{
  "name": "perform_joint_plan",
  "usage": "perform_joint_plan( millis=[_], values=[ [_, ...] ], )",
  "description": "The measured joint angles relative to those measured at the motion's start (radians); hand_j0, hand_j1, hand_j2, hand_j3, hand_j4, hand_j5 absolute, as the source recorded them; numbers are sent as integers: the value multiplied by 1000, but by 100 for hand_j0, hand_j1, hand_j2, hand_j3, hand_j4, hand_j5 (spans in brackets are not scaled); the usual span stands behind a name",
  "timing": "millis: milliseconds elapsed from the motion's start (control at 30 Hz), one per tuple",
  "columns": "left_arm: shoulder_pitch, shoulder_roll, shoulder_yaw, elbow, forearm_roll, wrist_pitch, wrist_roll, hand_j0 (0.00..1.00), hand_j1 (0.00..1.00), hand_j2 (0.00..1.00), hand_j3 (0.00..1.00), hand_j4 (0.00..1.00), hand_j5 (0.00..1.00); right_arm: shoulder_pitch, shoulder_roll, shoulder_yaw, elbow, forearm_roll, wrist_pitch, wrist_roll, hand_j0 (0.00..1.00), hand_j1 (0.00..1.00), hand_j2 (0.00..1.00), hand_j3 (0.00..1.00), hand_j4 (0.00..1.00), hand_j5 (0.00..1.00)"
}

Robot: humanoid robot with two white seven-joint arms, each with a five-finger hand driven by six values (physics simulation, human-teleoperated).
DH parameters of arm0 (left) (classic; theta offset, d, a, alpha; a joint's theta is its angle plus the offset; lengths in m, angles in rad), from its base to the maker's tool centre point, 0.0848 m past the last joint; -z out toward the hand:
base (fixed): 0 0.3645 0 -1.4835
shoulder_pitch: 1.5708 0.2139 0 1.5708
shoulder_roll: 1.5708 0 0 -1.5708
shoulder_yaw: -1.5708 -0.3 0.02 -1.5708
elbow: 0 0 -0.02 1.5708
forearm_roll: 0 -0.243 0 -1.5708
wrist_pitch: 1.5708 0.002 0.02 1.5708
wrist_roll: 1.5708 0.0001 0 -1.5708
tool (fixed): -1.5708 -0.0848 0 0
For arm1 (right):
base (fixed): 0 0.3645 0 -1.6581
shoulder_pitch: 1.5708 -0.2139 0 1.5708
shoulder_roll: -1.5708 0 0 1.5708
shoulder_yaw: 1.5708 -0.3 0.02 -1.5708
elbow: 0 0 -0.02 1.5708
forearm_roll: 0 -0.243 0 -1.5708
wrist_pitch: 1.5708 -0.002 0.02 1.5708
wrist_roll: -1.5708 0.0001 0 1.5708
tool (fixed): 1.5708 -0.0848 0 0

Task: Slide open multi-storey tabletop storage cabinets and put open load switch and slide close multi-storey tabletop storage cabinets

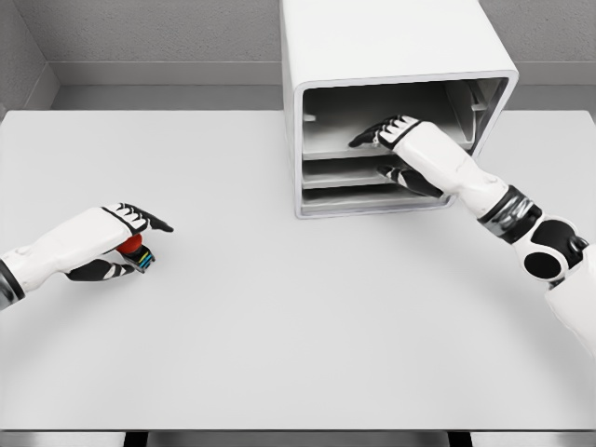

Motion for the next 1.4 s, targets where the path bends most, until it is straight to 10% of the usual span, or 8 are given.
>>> perform_joint_plan(
  millis=[633, 1400],
  values=[
    [0, 10, 4, 14, 0, 0, 0, 64, 64, 64, 64, 64, 64, -25, 19, 35, 68, -18, -1, -6, 72, 72, 72, 72, 72, 72],
    [-15, 9, 12, 17, 1, 0, 0, 39, 39, 39, 39, 39, 39, 86, -140, 30, -106, -7, 0, -12, 73, 73, 73, 73, 73, 73]
  ],
)
